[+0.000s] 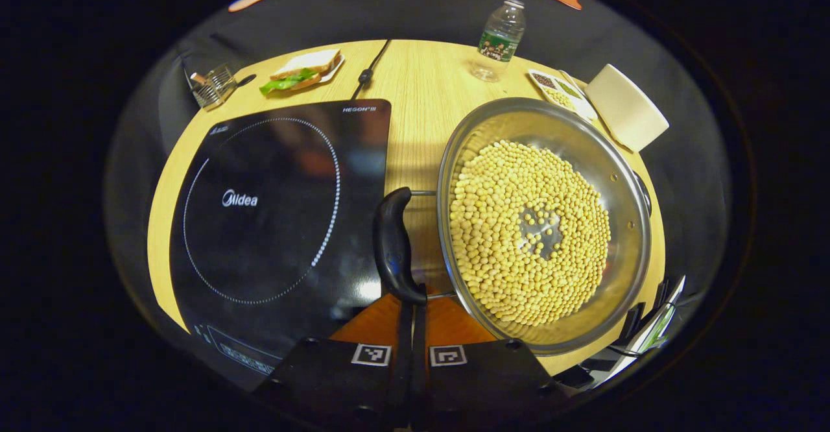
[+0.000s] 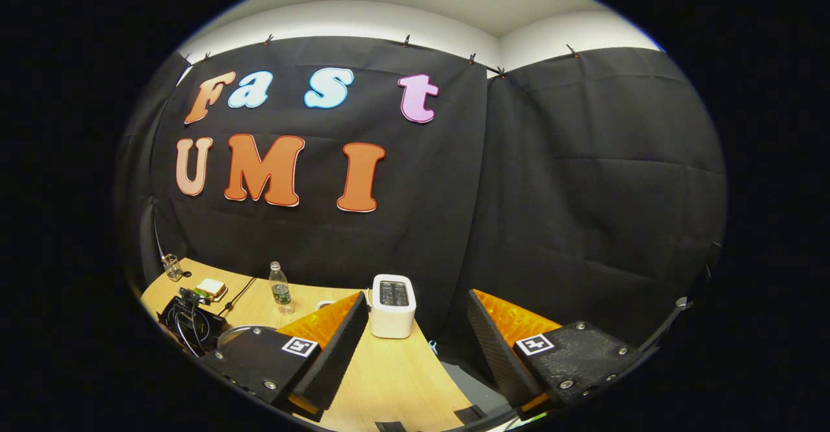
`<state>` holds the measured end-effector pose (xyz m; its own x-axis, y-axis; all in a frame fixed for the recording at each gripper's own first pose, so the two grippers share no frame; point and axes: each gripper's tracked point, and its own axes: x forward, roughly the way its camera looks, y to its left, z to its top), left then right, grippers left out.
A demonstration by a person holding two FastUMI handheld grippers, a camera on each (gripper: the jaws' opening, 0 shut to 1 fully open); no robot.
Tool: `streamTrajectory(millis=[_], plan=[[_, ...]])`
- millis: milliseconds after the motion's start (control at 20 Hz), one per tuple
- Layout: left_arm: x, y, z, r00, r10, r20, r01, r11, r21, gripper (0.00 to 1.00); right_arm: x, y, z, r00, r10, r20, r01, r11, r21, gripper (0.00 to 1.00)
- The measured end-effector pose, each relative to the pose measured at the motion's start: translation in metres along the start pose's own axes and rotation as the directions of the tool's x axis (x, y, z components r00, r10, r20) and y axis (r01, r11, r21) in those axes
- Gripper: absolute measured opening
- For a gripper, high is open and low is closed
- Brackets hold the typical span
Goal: First push the handle of the pot to place it horizontally, then grasp the pot with both hands and set it on the induction cooktop.
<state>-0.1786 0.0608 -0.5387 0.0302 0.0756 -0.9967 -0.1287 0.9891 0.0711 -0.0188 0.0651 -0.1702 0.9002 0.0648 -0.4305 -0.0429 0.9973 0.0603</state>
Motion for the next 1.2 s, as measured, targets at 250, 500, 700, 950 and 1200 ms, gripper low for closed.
streamTrajectory(millis=[250, 500, 700, 950, 1200], plan=[[0.01, 0.0, 0.023, 0.998, -0.035, 0.045, 0.033, 0.998, 0.051, 0.08, 0.006, 0.015, -0.004, 1.0, 0.005, -0.01, -0.005, 1.0, -0.01, 0.95], [0.004, -0.008, 0.03, 0.996, -0.066, 0.06, 0.062, 0.996, 0.071, 0.08, 0.021, 0.048, -0.028, 0.996, 0.056, -0.065, -0.057, 0.998, -0.007, 0.95], [-0.026, -0.015, 0.03, 0.987, -0.13, 0.098, 0.124, 0.99, 0.07, 0.08, 0.037, 0.084, -0.056, 0.984, 0.114, -0.134, -0.115, 0.993, 0.0, 0.95], [-0.073, -0.002, 0.053, 0.969, -0.167, 0.182, 0.157, 0.985, 0.066, 0.08, 0.058, 0.131, -0.098, 0.951, 0.204, -0.232, -0.2, 0.979, 0.041, 0.96], [-0.077, -0.011, 0.082, 0.951, -0.205, 0.232, 0.189, 0.978, 0.093, 0.29, 0.081, 0.168, -0.152, 0.9, 0.256, -0.354, -0.241, 0.967, 0.087, 0.96]])
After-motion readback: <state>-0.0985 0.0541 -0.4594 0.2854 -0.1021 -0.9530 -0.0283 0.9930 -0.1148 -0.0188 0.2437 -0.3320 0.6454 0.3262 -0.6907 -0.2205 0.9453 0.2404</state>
